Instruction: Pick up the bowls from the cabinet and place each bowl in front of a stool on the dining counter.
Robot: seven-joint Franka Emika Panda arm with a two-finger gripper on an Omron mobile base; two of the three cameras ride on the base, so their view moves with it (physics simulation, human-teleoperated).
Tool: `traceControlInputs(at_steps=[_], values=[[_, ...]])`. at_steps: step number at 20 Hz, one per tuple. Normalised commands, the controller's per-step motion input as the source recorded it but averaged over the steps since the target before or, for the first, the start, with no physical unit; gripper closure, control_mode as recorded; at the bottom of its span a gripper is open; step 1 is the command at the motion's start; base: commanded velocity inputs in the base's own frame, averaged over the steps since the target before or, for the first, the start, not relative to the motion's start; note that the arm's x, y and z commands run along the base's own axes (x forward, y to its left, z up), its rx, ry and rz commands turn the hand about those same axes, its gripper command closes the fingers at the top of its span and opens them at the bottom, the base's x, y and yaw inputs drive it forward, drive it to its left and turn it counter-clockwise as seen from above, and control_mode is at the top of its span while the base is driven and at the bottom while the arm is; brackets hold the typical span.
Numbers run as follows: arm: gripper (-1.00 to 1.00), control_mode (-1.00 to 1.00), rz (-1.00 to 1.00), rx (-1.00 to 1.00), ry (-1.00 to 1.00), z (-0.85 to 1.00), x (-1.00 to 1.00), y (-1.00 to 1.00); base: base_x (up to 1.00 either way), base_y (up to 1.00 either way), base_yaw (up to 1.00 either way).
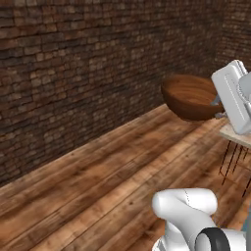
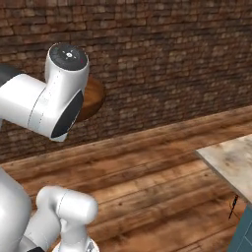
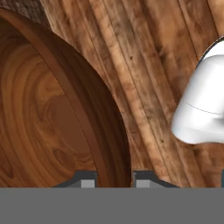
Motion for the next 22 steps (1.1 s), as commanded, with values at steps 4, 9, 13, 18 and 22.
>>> traceControlInputs(at_steps=[4,9,13,18,22], values=[[1.0,1.0,0.0,0.0,0.0,0.0,0.0,0.0,1.0,0.96,-0.19],[1.0,1.0,0.0,0.0,0.0,0.0,0.0,0.0,0.74,0.9,-0.47],[1.0,1.0,0.0,0.0,0.0,0.0,0.0,0.0,0.19,0.76,-0.73],[1.0,1.0,0.0,0.0,0.0,0.0,0.0,0.0,0.18,0.8,-0.72],[1.0,1.0,0.0,0.0,0.0,0.0,0.0,0.0,0.21,0.84,-0.68]])
